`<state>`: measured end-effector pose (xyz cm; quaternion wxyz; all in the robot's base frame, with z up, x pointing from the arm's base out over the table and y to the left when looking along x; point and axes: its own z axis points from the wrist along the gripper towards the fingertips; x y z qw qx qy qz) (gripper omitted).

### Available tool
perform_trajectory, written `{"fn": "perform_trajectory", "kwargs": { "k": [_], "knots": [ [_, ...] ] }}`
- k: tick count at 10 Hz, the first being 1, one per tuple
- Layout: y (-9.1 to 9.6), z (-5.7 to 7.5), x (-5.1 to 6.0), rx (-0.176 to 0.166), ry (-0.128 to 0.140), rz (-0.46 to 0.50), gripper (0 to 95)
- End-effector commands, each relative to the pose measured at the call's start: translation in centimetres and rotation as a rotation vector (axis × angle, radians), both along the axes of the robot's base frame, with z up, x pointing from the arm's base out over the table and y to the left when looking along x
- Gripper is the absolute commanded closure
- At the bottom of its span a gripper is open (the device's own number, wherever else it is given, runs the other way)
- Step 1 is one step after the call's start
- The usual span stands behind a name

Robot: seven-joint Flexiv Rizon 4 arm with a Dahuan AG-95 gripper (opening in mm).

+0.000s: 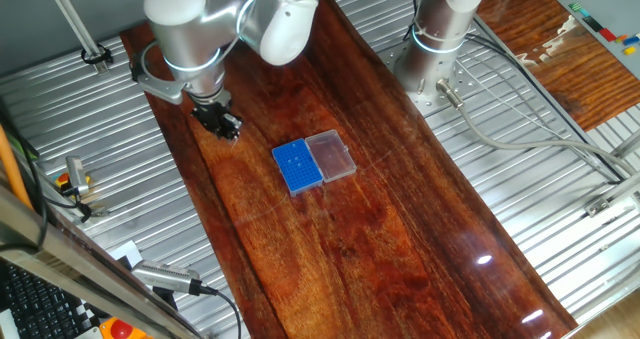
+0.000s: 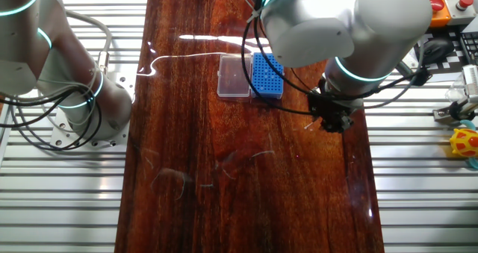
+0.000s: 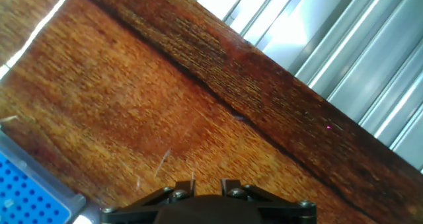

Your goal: Insert a small pipette tip into the holder for small pipette tips

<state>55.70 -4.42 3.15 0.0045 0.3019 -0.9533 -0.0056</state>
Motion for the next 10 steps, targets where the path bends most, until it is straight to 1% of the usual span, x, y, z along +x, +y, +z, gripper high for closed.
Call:
{"fn": "perform_trajectory", "kwargs": {
  "k": [1, 3, 4, 7, 8, 10],
  "knots": [
    [0.0, -0.3, -1.0, -0.003, -0.005, -0.009, 76.0],
    [0.2, -0.7, -2.2, -0.003, -0.008, -0.016, 76.0],
    [0.2, -0.8, -2.4, -0.005, -0.008, -0.017, 76.0],
    [0.1, -0.8, -2.2, -0.005, -0.014, -0.014, 76.0],
    [0.1, -0.8, -2.2, -0.007, -0.009, -0.006, 76.0],
    [0.1, -0.8, -2.2, -0.002, -0.01, 0.018, 76.0]
  ]
}}
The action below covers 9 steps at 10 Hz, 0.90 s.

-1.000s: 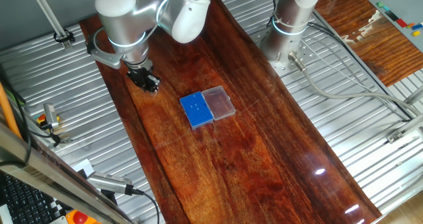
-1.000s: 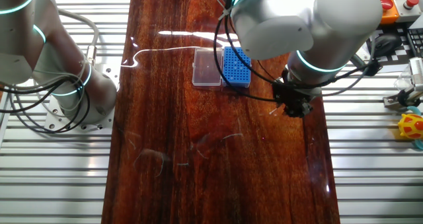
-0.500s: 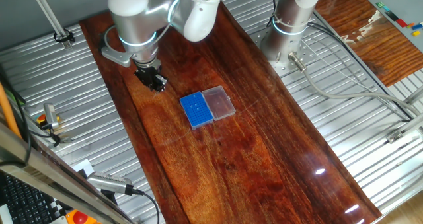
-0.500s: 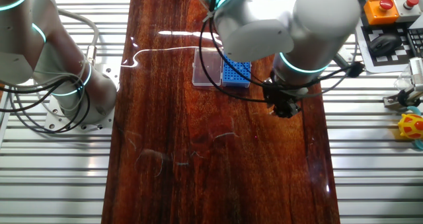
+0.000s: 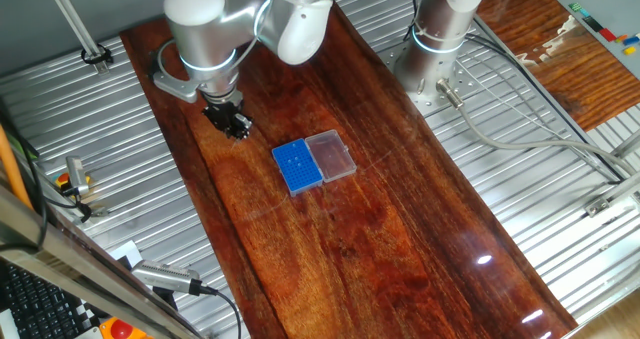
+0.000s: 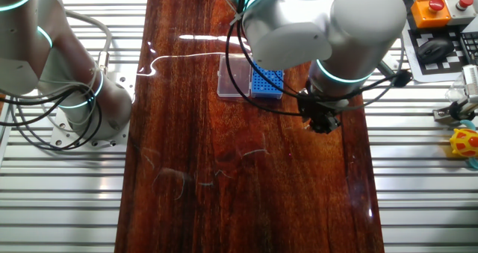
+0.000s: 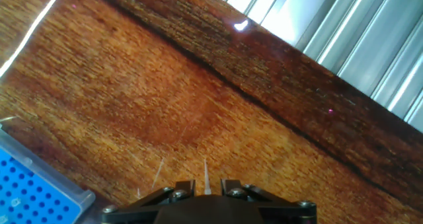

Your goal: Insert a small pipette tip into the holder for small pipette tips

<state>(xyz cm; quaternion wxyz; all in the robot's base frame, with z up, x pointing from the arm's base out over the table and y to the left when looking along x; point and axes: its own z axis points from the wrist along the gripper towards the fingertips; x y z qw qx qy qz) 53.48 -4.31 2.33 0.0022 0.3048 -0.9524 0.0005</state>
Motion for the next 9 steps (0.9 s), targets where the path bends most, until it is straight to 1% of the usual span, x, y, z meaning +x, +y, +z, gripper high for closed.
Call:
{"fn": "perform_trajectory", "kwargs": {
  "k": [1, 4, 6, 9],
  "knots": [
    [0.0, 0.0, 0.0, 0.009, -0.002, 0.028, 76.0],
    [0.0, -0.2, 0.0, 0.006, -0.002, 0.081, 76.0],
    [-0.1, -0.9, 0.0, 0.004, 0.0, 0.098, 76.0],
    [-0.2, -1.3, -0.2, 0.002, 0.0, 0.105, 76.0]
  ]
}}
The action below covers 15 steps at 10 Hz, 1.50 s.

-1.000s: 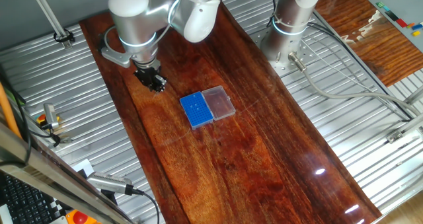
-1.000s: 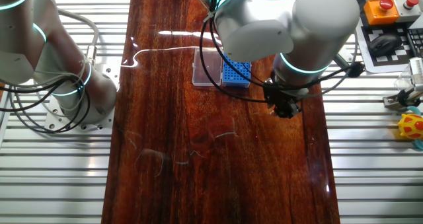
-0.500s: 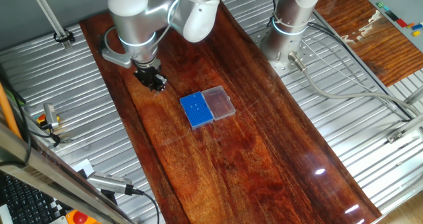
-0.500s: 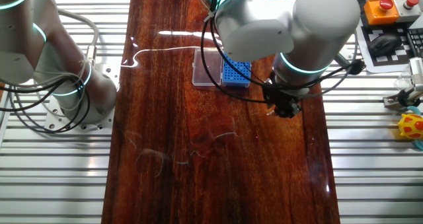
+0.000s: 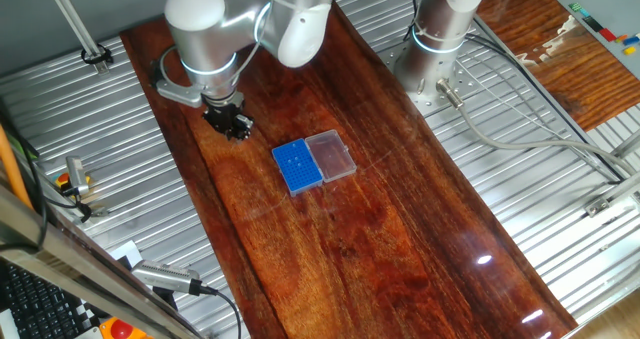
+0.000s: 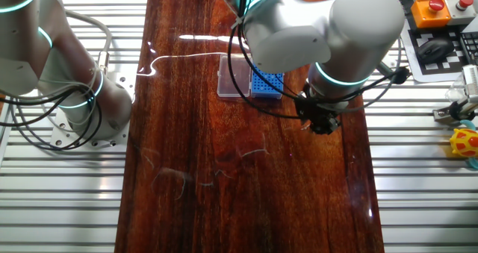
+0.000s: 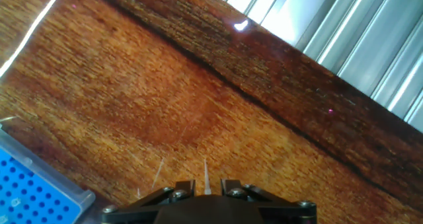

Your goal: Insert a small pipette tip into the holder for small pipette tips

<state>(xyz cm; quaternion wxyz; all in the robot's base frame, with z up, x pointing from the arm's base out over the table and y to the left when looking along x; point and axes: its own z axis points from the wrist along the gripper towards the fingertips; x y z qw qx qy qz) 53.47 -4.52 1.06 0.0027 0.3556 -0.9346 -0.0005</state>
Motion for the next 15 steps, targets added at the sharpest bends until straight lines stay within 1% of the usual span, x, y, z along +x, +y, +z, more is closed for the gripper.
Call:
{"fn": "perform_trajectory", "kwargs": {
  "k": [1, 3, 5, 6, 7, 10, 11, 12, 13, 14, 15],
  "knots": [
    [0.0, -0.1, -0.4, 0.001, -0.004, -0.005, 76.0],
    [0.0, -0.3, -0.7, 0.001, -0.008, -0.005, 76.0],
    [0.0, -0.5, -0.7, 0.002, -0.014, -0.004, 76.0],
    [0.0, -0.6, -0.6, 0.001, -0.014, 0.0, 95.0],
    [0.0, -0.5, -0.4, -0.001, -0.006, 0.001, 95.0],
    [0.1, -0.3, 0.1, 0.0, -0.016, 0.033, 95.0],
    [0.1, -0.2, 0.2, 0.0, -0.012, 0.041, 95.0],
    [0.2, 0.1, 0.1, -0.004, -0.001, 0.043, 95.0],
    [0.3, 1.0, 0.0, -0.013, 0.018, 0.046, 95.0],
    [0.5, 2.0, -0.1, -0.023, 0.041, 0.051, 95.0],
    [0.5, 3.5, 0.0, -0.04, 0.07, 0.059, 95.0]
  ]
}}
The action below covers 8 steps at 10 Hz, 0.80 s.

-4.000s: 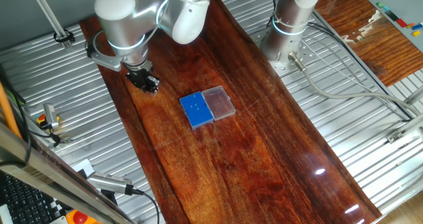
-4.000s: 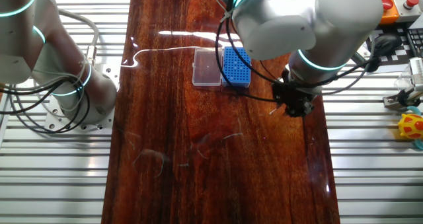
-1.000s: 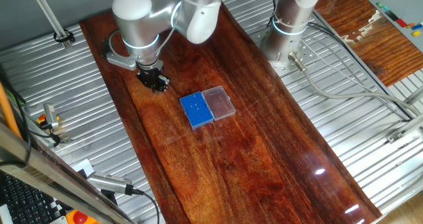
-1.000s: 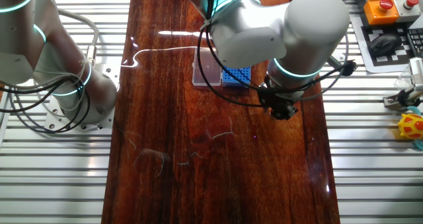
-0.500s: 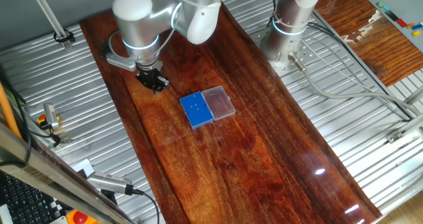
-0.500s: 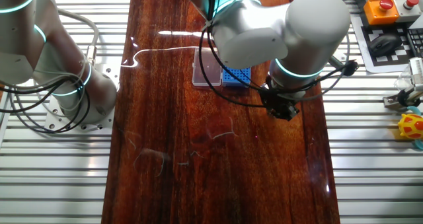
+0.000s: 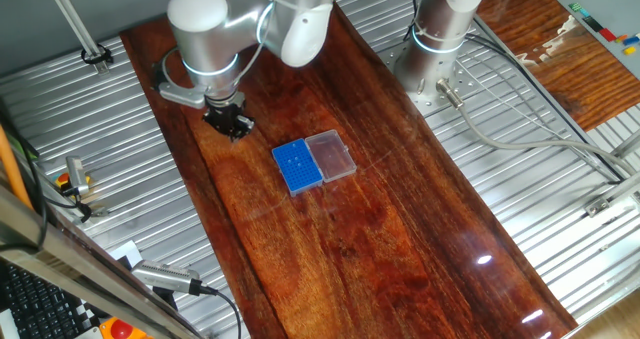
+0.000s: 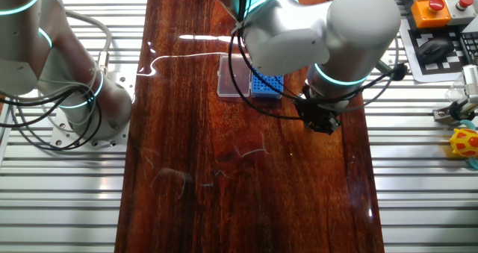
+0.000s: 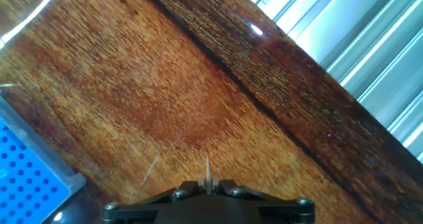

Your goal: Insert a small pipette tip into the holder for small pipette tips

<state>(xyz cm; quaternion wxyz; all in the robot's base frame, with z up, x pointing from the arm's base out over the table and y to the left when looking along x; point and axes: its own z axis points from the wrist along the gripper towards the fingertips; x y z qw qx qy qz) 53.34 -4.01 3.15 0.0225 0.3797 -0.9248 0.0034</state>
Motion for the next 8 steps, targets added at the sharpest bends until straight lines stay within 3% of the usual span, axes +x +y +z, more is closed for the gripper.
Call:
{"fn": "perform_trajectory", "kwargs": {
  "k": [1, 3, 8],
  "knots": [
    [-0.25, 3.1, 0.42, -0.043, 0.062, 0.023, 95.0],
    [-0.25, 3.1, 0.42, -0.066, 0.086, 0.06, 95.0],
    [-0.25, 3.1, 0.42, -0.079, 0.08, 0.039, 95.0]
  ]
}}
